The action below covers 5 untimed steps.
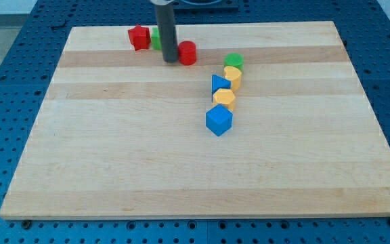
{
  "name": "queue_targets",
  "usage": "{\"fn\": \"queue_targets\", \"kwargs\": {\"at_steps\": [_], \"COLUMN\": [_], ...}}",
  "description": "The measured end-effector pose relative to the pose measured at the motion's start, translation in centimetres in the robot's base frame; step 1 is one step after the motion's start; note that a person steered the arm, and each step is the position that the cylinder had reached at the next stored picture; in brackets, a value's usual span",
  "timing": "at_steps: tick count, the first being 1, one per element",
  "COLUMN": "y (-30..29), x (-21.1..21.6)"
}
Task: Move the red circle closer to the green circle
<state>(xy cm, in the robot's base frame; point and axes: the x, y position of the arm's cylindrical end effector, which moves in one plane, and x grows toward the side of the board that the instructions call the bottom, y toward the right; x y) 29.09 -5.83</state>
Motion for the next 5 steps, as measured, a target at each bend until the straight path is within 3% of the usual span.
{"fn": "queue_targets", "kwargs": {"at_steps": [3, 5], "y": [0.6, 5.1], "x": [-1.6, -2.9]}}
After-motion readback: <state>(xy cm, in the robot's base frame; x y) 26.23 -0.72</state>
